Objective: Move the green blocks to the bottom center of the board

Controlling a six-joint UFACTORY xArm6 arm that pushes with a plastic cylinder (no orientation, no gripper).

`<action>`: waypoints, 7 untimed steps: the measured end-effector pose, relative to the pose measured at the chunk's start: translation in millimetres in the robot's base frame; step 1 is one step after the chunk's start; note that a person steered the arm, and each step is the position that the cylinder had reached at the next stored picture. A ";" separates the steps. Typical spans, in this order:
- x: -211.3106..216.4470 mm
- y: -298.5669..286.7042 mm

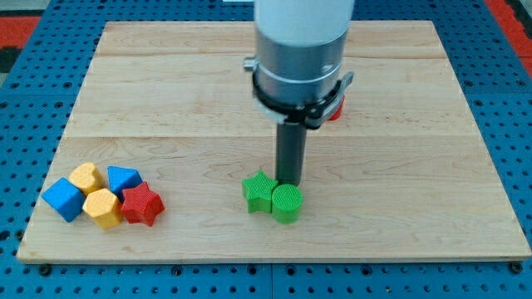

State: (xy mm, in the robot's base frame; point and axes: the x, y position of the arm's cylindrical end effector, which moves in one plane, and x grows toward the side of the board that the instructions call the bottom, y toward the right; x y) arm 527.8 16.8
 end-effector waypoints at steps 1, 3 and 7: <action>-2.6 3.4; -53.8 -28.7; -5.5 -51.5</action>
